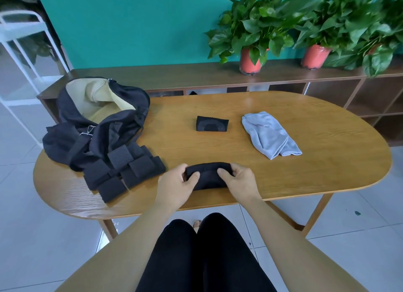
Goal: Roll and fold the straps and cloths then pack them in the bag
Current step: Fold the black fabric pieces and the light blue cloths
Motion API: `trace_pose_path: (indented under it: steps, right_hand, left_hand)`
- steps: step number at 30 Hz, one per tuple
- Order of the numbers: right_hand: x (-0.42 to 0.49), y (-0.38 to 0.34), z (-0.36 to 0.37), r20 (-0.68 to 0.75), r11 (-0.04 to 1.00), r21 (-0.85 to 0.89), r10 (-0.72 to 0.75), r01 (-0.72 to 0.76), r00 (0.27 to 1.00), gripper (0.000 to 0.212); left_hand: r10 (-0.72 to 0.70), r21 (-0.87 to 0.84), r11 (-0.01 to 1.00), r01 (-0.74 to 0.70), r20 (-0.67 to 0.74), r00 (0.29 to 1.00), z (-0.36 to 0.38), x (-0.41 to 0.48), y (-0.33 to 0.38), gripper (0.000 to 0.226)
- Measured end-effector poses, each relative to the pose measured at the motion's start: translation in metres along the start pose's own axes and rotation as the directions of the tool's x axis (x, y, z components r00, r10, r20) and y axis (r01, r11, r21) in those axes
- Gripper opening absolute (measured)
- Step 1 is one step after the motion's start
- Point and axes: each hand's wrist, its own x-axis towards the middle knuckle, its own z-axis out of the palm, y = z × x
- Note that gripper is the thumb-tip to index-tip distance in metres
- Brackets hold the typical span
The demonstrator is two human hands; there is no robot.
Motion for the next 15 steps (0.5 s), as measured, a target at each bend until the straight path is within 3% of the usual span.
trace_pose_path:
  steps: [3, 6, 10, 15]
  right_hand:
    - [0.007, 0.000, 0.004, -0.034, 0.996, -0.080, 0.023, -0.026, 0.999, 0.030]
    - [0.011, 0.000, 0.008, -0.098, 0.978, -0.204, 0.017, -0.037, 0.995, 0.036]
    - [0.010, -0.001, 0.014, -0.138, 0.959, -0.279, 0.000, -0.039, 0.990, 0.027]
    - [0.014, 0.005, 0.020, -0.219, 0.935, -0.347, -0.004, -0.074, 0.976, 0.038]
  left_hand:
    - [-0.031, 0.121, 0.992, 0.040, -0.073, 0.997, 0.003, 0.005, 0.001, 0.035]
    - [-0.020, 0.178, 0.983, 0.041, -0.121, 0.993, 0.005, 0.007, 0.002, 0.020]
    - [-0.004, 0.257, 0.965, 0.046, -0.161, 0.987, 0.007, 0.005, 0.000, 0.049]
    - [-0.035, 0.319, 0.943, 0.092, -0.182, 0.983, 0.013, 0.005, -0.003, 0.062]
